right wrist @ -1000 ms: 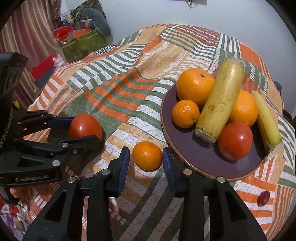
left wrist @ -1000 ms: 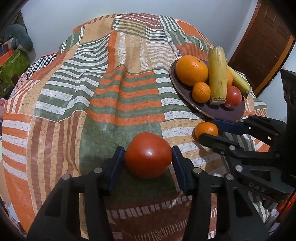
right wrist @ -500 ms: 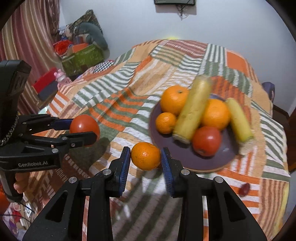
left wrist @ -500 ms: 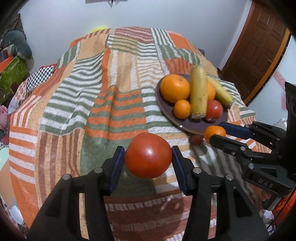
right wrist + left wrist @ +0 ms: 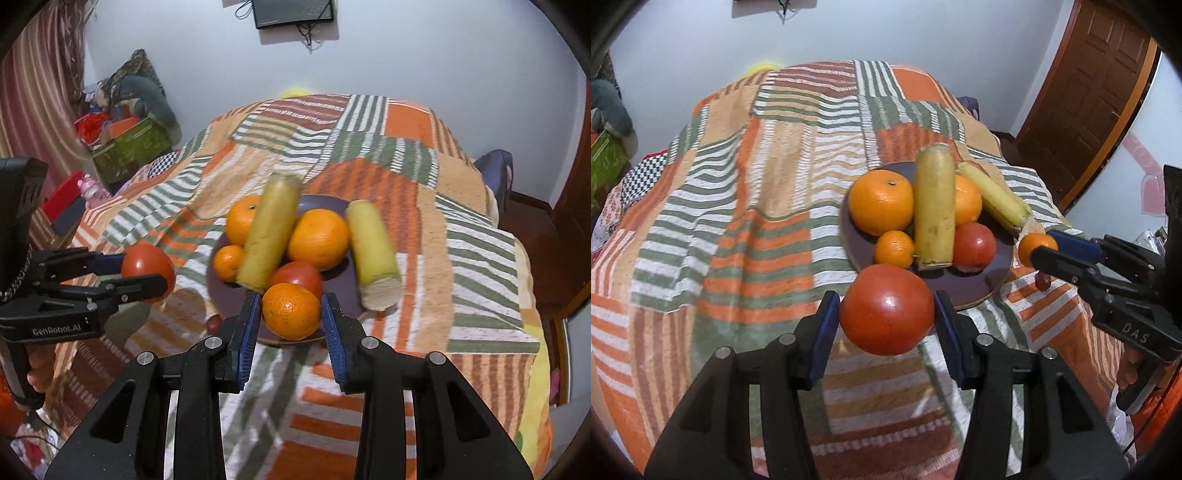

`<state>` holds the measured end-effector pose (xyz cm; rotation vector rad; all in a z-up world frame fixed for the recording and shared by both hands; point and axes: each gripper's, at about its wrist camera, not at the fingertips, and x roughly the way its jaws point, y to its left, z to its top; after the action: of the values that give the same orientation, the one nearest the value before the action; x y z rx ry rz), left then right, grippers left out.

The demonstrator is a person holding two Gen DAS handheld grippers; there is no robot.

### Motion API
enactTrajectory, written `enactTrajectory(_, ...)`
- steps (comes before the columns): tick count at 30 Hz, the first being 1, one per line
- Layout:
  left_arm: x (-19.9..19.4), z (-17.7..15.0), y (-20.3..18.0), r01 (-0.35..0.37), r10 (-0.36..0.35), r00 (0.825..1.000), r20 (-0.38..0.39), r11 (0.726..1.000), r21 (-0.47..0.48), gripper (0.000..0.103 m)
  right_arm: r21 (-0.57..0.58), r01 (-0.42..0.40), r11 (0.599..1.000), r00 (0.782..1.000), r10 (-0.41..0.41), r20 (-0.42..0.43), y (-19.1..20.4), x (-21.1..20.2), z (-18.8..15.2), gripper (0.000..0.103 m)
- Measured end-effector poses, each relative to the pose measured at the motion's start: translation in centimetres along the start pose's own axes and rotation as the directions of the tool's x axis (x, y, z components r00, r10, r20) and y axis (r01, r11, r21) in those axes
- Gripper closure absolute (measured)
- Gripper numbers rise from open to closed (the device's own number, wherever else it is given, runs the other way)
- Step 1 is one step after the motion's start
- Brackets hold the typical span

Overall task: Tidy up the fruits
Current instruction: 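Carry the tomato and mandarin to the plate and lower them beside the cobs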

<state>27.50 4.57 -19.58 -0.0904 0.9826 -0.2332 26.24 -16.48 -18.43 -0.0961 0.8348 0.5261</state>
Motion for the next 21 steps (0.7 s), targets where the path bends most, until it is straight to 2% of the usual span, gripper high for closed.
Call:
enactTrajectory(11,4.0,0.7,-2.9,0.033,-0.031,0.997,-0.07,0.999,0.036,0.052,0.013,0.0,1.0,1.0,0.0,0.013,-2.2,1.0,0.6,0.072)
enactTrajectory(15,4.5,0.9,-3.5,0.015,-0.012,0.998,-0.059,0.998,0.055,0.052,0.013,0.0,1.0,1.0,0.0,0.021,-2.6,1.3,1.0,0.072)
enactTrajectory(21,5.1,1.3,-2.9,0.031,-0.029,0.998,-0.06,0.999,0.025,0.052,0.005,0.009,1.0,1.0,-0.009,0.021,-2.7,2.2,1.5,0.072)
